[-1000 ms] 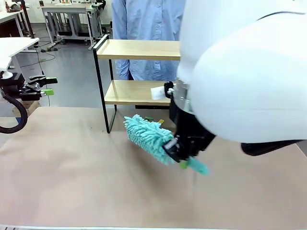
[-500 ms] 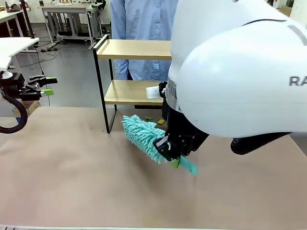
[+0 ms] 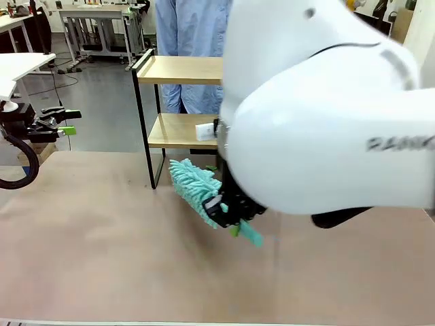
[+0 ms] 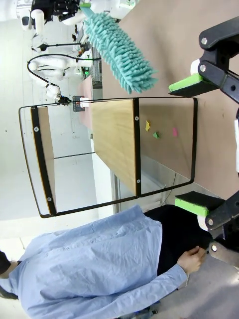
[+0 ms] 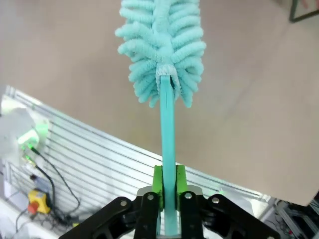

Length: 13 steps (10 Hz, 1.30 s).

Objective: Clean the shelf.
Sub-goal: Clean the specific section of the Shelf indicated by the human with the Duster.

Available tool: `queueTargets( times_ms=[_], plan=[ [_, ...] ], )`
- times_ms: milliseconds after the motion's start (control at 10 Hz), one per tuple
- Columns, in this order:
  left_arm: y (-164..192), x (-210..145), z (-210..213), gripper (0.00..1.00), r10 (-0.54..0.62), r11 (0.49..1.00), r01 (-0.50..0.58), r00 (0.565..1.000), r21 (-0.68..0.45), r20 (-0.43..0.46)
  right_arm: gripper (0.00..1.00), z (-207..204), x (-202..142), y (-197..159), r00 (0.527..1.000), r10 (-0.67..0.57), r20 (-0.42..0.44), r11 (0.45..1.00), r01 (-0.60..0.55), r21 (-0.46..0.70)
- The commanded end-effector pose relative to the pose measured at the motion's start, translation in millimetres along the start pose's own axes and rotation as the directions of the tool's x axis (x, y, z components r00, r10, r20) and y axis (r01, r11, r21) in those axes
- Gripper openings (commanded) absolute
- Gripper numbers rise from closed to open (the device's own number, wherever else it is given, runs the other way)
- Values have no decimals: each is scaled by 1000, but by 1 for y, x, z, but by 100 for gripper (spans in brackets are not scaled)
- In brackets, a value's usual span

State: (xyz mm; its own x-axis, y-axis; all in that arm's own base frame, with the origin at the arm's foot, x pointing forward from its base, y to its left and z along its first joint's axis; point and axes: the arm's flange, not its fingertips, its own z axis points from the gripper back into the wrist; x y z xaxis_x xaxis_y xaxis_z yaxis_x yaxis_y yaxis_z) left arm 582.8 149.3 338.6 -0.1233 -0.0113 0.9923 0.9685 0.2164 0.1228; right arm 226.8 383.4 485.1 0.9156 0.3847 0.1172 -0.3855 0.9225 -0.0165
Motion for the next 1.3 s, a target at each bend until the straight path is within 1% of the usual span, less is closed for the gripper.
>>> queueTargets(
  times_ms=[0,200,300,400,500,700,900,1000,1200],
  plan=[
    [-2,3,0,100,-5,1000,5,1000,-3,-2,13,-15,33,31,994,-77,72,996,79,-32],
    [-2,3,0,100,-5,1000,5,1000,-3,-2,13,-38,62,55,984,-158,86,986,162,-40],
    [-2,3,0,100,-5,1000,5,1000,-3,-2,13,-50,79,66,974,-197,109,978,203,-49],
    [-2,3,0,100,-5,1000,5,1000,-3,-2,13,-61,94,77,965,-228,127,965,241,-100],
    [-2,3,0,100,-5,1000,5,1000,-3,-2,13,-72,108,86,960,-242,140,960,258,-111],
    [-2,3,0,100,-5,1000,5,1000,-3,-2,13,-87,131,101,942,-277,187,951,296,-84],
    [-2,3,0,100,-5,1000,5,1000,-3,-2,13,-94,153,112,936,-289,199,950,307,-66],
    [-2,3,0,100,-5,1000,5,1000,-3,-2,13,-104,166,115,941,-280,188,952,298,-73],
    [-2,3,0,100,-5,1000,5,1000,-3,-2,13,-116,183,118,925,-322,203,939,340,-60]
  ],
)
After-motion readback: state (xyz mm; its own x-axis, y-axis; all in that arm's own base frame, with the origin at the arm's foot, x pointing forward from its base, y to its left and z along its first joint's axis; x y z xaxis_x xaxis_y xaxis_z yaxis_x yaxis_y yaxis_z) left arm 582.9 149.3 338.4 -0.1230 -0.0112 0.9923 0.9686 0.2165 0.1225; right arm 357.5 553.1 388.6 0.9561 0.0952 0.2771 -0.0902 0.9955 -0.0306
